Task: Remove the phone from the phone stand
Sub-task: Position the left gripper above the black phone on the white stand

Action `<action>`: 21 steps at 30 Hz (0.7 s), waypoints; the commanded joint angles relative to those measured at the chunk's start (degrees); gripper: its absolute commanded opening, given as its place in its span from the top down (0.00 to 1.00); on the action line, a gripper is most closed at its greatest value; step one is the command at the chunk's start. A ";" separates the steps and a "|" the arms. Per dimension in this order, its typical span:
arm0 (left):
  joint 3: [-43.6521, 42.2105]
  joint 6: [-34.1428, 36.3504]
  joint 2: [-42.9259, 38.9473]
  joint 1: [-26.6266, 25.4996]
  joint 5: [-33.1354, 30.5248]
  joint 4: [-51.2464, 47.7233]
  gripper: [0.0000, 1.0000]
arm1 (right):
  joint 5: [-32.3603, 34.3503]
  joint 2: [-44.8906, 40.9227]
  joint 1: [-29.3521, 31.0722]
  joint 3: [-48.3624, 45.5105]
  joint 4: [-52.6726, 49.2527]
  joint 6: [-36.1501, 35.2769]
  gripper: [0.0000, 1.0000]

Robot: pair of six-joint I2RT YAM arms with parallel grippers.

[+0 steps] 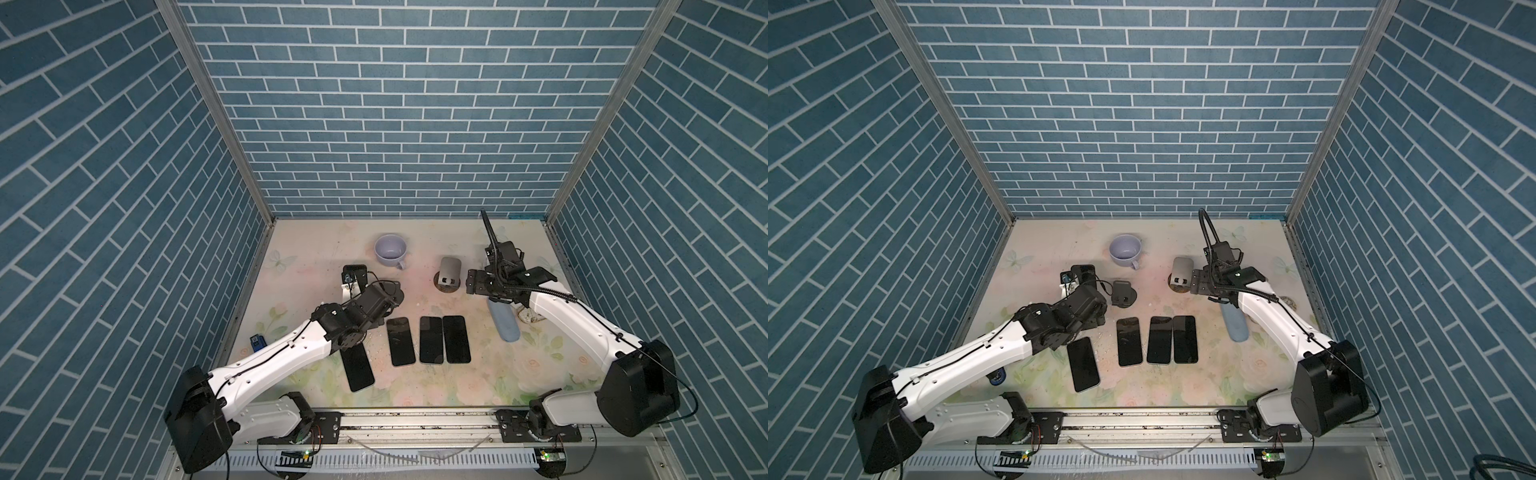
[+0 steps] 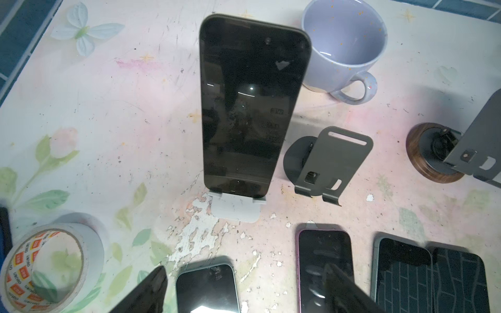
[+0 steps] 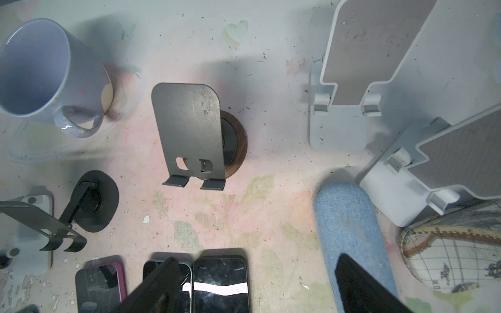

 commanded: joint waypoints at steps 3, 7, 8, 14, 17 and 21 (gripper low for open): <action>-0.74 7.85 0.02 6.66 6.50 2.53 0.08 | -1.64 1.25 -0.18 3.24 -1.06 1.01 0.09; 1.09 14.27 2.98 9.21 7.68 3.51 0.05 | -1.81 1.51 -0.19 3.45 -1.13 1.49 0.09; 1.95 15.72 4.14 9.65 7.68 3.48 0.05 | -1.71 1.55 -0.25 3.51 -1.26 1.57 0.09; 5.70 19.69 10.05 11.96 7.56 5.41 0.03 | -1.22 1.98 -0.19 3.57 -1.91 1.90 0.09; 5.55 19.60 11.22 13.44 9.43 9.00 0.03 | -0.95 2.25 -0.21 3.69 -2.30 1.94 0.09; 5.58 20.26 12.77 14.96 10.58 12.65 0.03 | -0.64 2.36 -0.20 3.72 -2.67 1.98 0.09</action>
